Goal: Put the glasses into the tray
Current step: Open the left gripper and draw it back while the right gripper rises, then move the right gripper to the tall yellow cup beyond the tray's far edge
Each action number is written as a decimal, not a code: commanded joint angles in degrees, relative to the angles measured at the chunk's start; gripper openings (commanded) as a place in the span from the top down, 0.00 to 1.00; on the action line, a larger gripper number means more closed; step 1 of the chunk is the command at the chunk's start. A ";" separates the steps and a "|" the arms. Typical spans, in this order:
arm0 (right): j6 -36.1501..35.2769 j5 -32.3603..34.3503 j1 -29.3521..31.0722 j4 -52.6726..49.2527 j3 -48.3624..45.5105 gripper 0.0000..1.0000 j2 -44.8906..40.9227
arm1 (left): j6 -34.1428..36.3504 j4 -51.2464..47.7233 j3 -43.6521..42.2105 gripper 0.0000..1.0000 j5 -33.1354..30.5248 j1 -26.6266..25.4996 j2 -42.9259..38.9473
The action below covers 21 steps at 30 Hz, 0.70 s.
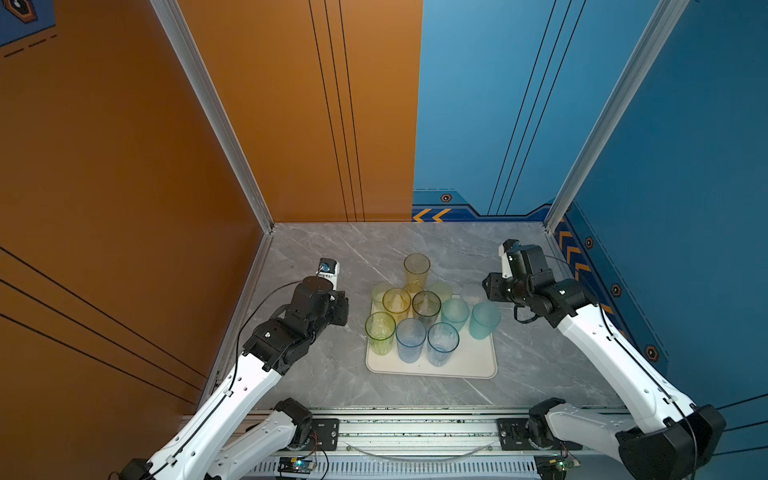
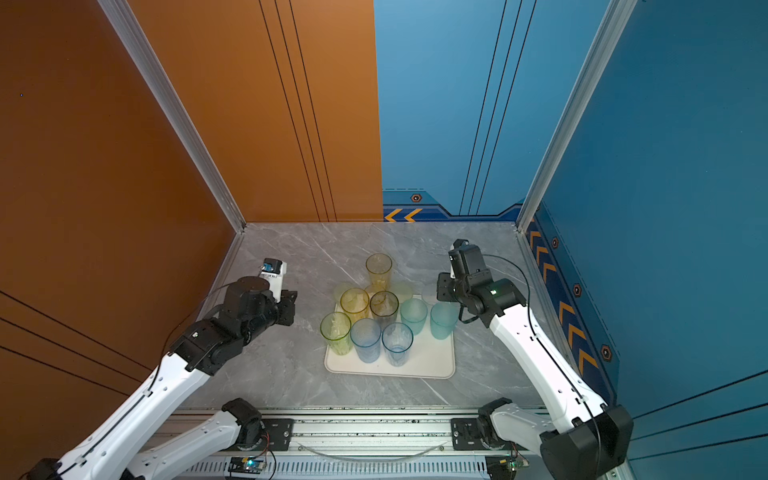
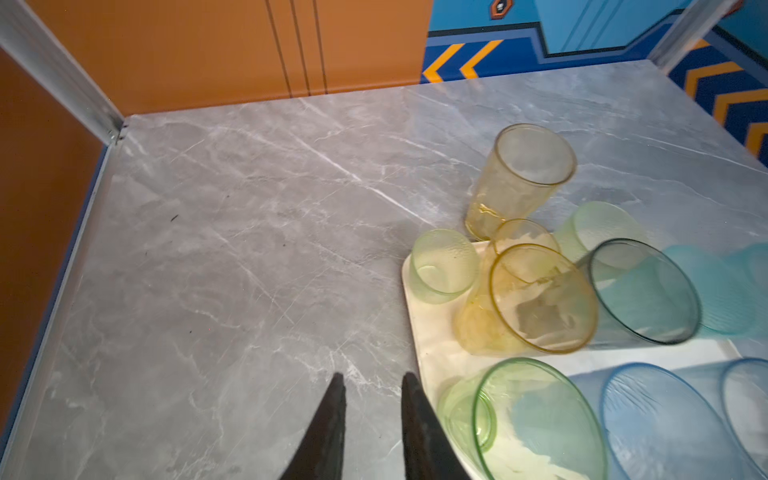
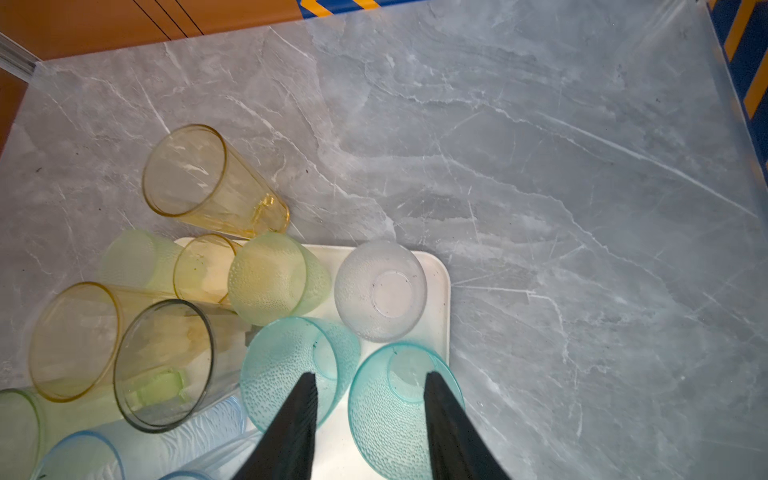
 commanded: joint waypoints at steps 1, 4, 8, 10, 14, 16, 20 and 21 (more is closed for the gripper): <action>-2.69 -0.85 1.35 -2.32 4.53 0.58 2.10 | -3.29 3.77 -2.46 0.76 0.20 1.94 1.23; -4.00 -1.01 2.15 -3.44 8.01 0.58 4.92 | -3.92 6.87 -3.91 0.75 2.18 2.77 1.96; -5.71 -0.68 2.77 -5.01 13.22 0.58 10.45 | -4.20 8.40 -4.12 0.74 4.74 3.99 2.75; -6.16 -0.80 2.94 -5.06 14.82 0.58 13.00 | -4.20 8.17 -4.39 0.74 5.06 4.04 2.81; -7.14 -0.83 2.96 -5.22 17.92 0.59 17.81 | -4.58 7.74 -6.22 0.74 4.53 4.21 1.91; -7.80 -1.06 3.05 -6.33 20.54 0.59 20.21 | -4.89 8.09 -7.12 0.74 4.71 4.51 1.59; -9.28 -0.41 4.00 -9.00 25.96 0.59 25.23 | -5.08 8.84 -7.74 0.74 5.64 5.25 1.75; -9.43 -0.69 4.10 -9.30 26.92 0.59 26.13 | -5.00 8.93 -7.86 0.74 5.67 5.34 1.75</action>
